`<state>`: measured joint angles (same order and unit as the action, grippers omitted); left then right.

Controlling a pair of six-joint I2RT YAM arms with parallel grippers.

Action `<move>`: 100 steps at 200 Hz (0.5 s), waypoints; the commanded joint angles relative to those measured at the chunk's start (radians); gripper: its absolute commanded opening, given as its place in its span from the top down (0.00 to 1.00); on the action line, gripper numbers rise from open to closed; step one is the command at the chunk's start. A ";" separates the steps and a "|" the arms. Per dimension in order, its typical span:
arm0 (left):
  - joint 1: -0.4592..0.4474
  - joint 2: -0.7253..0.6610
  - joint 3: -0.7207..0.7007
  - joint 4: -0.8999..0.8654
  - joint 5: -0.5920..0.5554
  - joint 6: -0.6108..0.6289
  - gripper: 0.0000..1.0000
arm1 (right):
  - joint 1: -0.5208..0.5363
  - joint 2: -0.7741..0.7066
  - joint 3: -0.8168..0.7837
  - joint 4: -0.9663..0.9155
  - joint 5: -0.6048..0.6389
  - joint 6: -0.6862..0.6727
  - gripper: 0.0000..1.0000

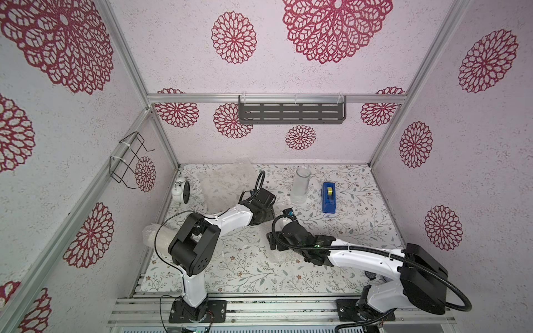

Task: Wrap vases in bubble wrap
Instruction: Wrap the vase in bubble wrap.

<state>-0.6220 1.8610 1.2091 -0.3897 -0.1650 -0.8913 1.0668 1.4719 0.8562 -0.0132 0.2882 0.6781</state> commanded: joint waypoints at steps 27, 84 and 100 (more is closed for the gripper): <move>-0.001 0.046 -0.010 -0.049 0.035 -0.008 0.25 | 0.024 0.108 0.075 -0.046 0.021 -0.061 0.07; 0.005 0.036 0.010 -0.044 0.077 -0.007 0.21 | 0.022 0.152 0.023 0.000 -0.009 -0.020 0.11; 0.007 0.032 0.028 -0.053 0.078 -0.003 0.17 | 0.021 0.154 0.001 0.015 -0.014 -0.004 0.11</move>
<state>-0.6170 1.8679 1.2110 -0.3885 -0.1135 -0.8948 1.0855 1.6085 0.8902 -0.0071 0.3149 0.6388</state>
